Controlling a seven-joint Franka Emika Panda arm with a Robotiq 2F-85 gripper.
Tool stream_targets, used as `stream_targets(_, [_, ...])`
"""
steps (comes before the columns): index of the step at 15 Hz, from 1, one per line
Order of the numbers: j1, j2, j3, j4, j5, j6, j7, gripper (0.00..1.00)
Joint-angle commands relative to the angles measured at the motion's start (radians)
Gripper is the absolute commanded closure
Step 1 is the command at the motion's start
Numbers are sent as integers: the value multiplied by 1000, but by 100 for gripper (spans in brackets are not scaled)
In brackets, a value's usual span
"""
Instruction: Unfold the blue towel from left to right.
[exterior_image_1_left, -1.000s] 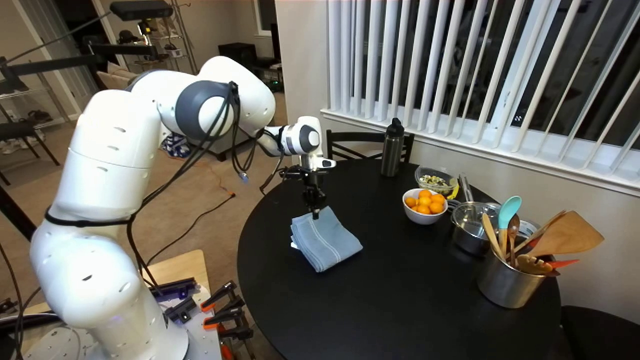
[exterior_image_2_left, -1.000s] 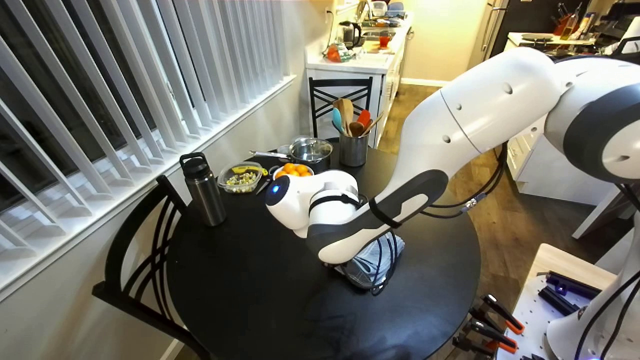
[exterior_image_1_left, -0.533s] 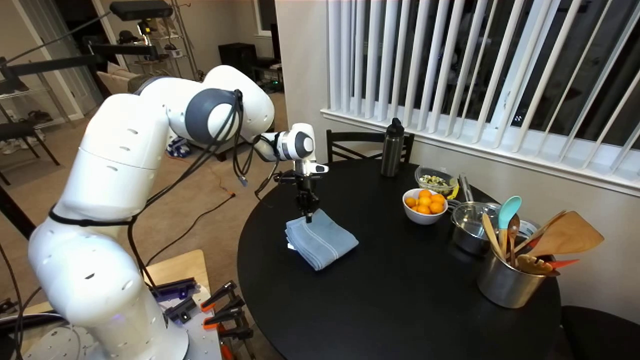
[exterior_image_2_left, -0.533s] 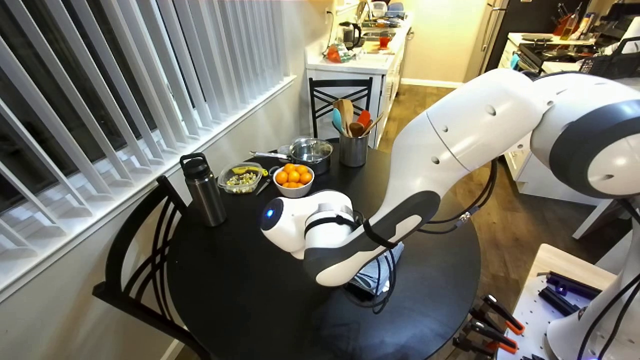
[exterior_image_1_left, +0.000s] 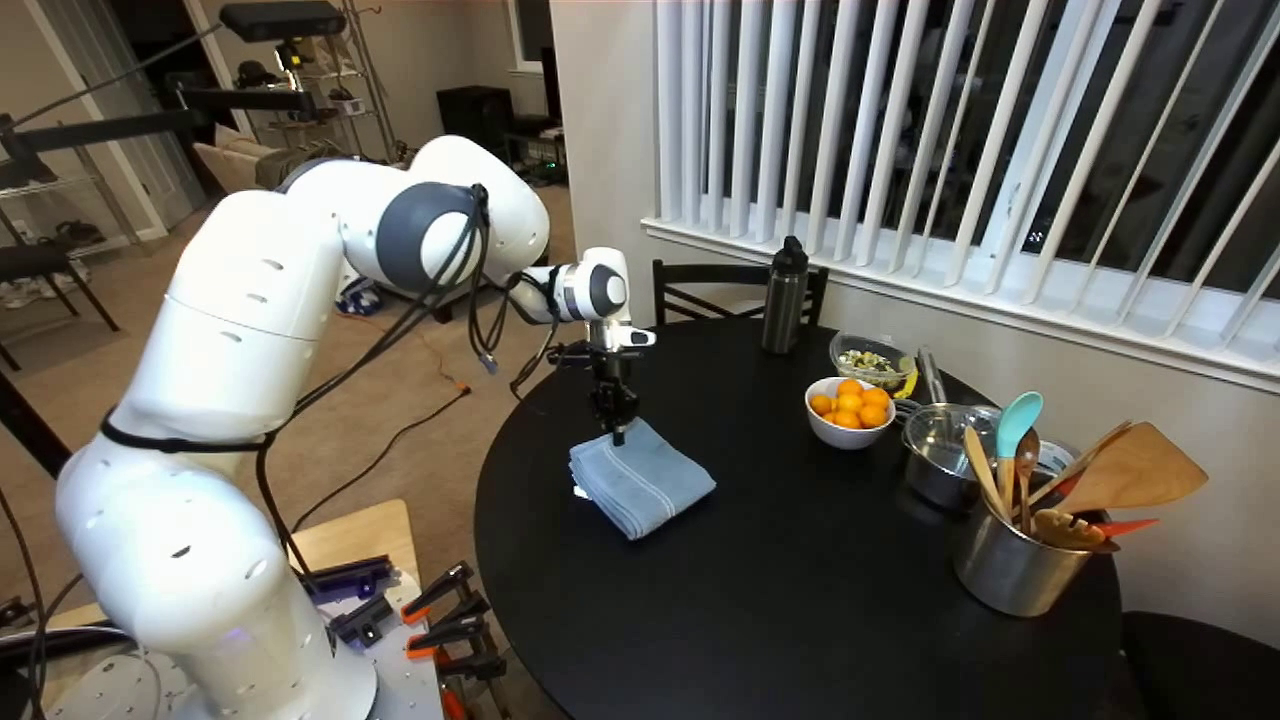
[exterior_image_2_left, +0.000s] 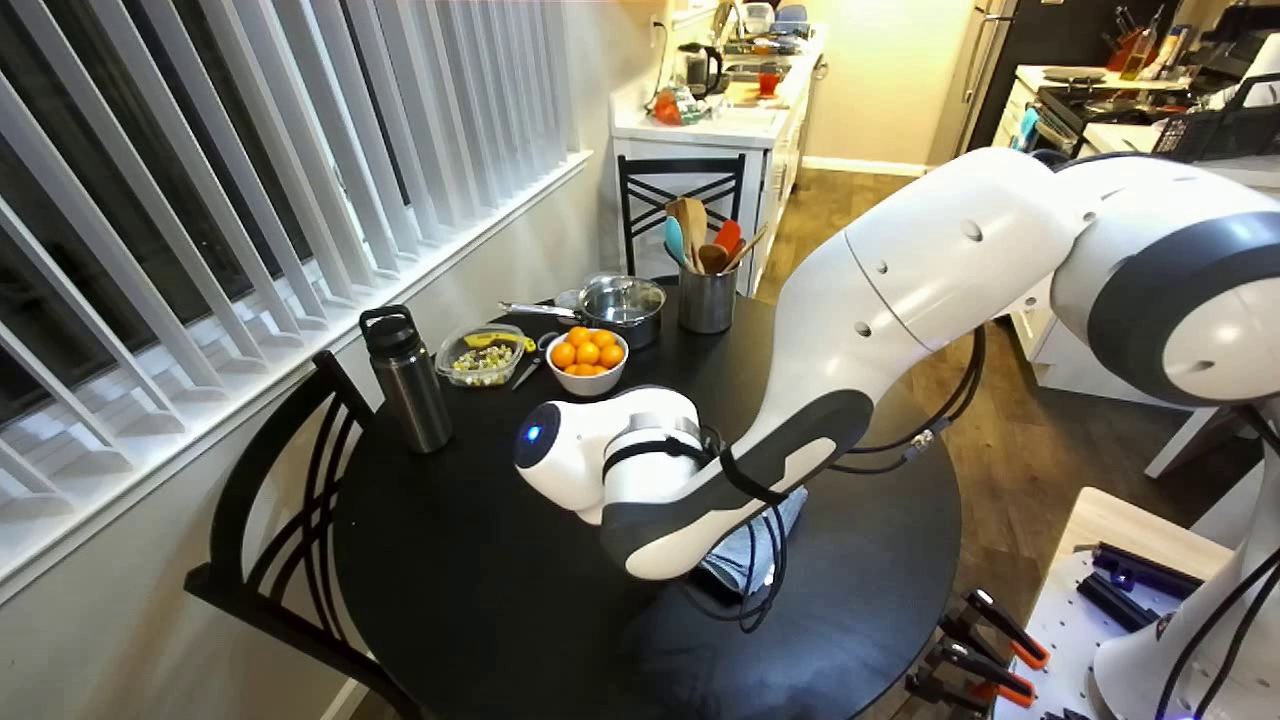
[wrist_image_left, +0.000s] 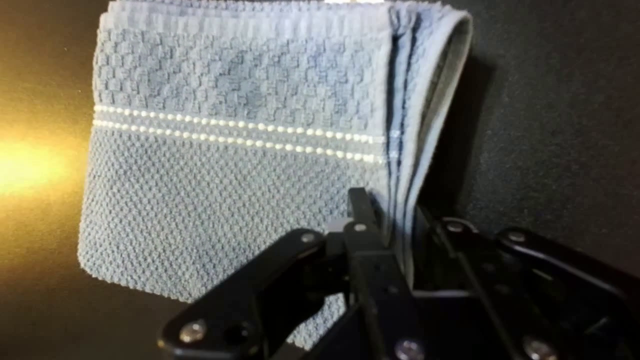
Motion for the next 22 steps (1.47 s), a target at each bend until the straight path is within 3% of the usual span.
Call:
stream_targets(1, [7, -16, -4, -4, 7, -2, -38, 90])
stream_targets(4, [4, -23, -3, -7, 14, 2, -36, 100])
stream_targets(9, [-1, -39, -3, -22, 19, 8, -30, 98])
stream_targets(17, [-35, -207, 20, -145, 72, 48, -39, 98])
stream_targets(22, [-24, -166, 20, -100, 70, 15, -34, 98])
